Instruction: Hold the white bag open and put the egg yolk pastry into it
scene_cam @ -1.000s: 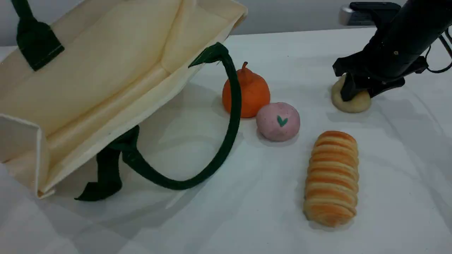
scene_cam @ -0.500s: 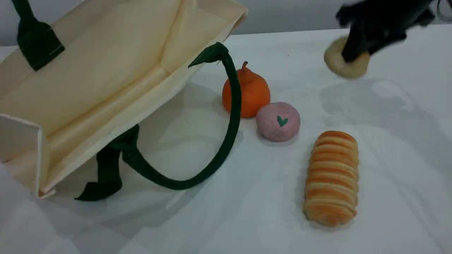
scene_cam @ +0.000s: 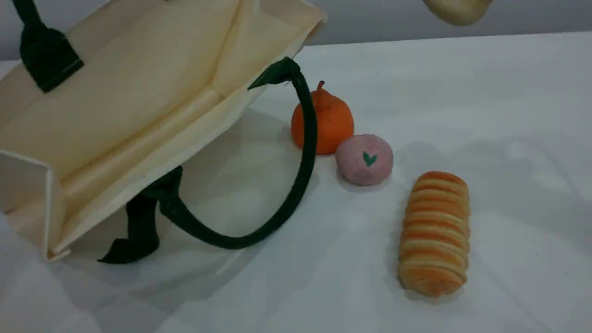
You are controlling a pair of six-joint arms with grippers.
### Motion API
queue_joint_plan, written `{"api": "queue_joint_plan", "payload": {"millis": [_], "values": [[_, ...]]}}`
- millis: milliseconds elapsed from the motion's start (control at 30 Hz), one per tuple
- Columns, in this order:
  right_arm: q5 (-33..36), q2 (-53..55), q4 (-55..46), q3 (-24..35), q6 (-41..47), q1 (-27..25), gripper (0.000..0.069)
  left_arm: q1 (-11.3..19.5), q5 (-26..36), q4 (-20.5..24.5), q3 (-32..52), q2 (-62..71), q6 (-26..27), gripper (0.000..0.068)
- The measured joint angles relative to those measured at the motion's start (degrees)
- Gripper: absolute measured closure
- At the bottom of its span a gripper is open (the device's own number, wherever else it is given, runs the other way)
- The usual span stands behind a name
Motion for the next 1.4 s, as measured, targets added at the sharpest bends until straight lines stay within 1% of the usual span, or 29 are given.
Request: {"api": "queue_joint_plan", "payload": {"millis": [133,233,500,633,767,900,967,1100,1300,1400], "values": [[1.64,-3.92,9.68,5.77,-9.72,4.57,0.0568,0.0,-0.05,0.13,0.0,0.6,1.99,0.058],[1.08,-3.96,12.88,6.82,-13.77,9.57,0.0568,0.0,-0.11,0.2,0.0,1.2,3.91,0.058],[-3.59,-3.35,13.5,6.77,-15.82,24.98,0.0574,0.0,-0.15,0.44,0.0,2.5,8.18,0.058],[-8.56,-2.22,15.27,6.7,-15.82,30.47,0.0573,-0.13,-0.16,0.42,-0.06,3.33,9.98,0.058],[-11.61,-2.24,17.7,6.14,-17.48,32.09,0.0573,-1.43,-0.04,0.14,-0.13,3.85,10.19,0.058],[-11.81,-1.88,18.02,4.54,-17.63,32.03,0.0576,-2.77,0.04,0.33,-0.62,4.1,10.19,0.058],[-11.87,-1.02,18.4,3.89,-17.63,32.03,0.0576,-2.88,0.09,0.33,-1.6,4.1,9.91,0.058],[-11.92,1.79,19.41,2.58,-17.51,32.03,0.0576,-2.88,0.04,0.33,-3.97,4.1,6.96,0.058],[-11.38,7.68,20.18,-1.66,-17.57,32.03,0.0576,-2.88,0.04,0.33,-4.04,4.1,6.96,0.058],[-9.44,11.23,20.82,-4.54,-17.57,32.09,0.0576,-2.88,0.04,0.2,-4.04,4.1,6.96,0.058]]}}
